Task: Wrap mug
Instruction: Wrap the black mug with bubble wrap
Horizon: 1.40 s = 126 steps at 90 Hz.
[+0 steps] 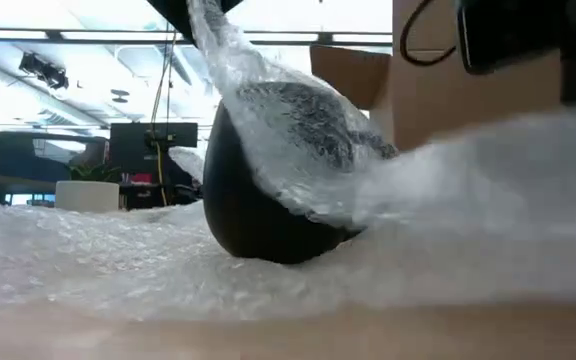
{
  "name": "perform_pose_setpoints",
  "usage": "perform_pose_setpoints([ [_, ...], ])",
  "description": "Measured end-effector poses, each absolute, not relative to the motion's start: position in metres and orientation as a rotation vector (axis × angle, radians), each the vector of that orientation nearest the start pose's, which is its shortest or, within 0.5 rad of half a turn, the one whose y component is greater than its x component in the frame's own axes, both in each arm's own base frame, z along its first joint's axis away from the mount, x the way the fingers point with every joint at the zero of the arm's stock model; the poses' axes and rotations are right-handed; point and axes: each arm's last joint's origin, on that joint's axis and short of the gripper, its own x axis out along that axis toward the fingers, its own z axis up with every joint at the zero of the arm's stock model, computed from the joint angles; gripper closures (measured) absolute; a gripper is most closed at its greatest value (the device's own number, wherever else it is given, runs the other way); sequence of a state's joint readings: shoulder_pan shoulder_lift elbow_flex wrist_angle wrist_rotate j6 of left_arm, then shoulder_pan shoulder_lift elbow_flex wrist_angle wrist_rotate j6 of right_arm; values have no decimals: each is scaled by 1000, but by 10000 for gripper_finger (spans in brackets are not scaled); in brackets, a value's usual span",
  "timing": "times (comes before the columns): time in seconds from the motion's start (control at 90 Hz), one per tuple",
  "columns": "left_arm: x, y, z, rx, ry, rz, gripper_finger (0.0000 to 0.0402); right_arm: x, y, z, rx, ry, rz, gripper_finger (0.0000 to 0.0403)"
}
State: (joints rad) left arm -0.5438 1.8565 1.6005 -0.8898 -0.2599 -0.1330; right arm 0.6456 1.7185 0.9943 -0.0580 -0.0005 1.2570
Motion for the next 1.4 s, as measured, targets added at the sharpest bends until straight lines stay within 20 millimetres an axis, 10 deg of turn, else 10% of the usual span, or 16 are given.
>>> perform_pose_setpoints([
  [0.422, 334, -194, 266, 314, 1067, -185, 402, 286, 197, 214, 783, 785, 144, 403],
  [1.4, 334, -192, 265, 334, 1062, -125, 401, 308, 168, 221, 693, 584, 17, 403],
])
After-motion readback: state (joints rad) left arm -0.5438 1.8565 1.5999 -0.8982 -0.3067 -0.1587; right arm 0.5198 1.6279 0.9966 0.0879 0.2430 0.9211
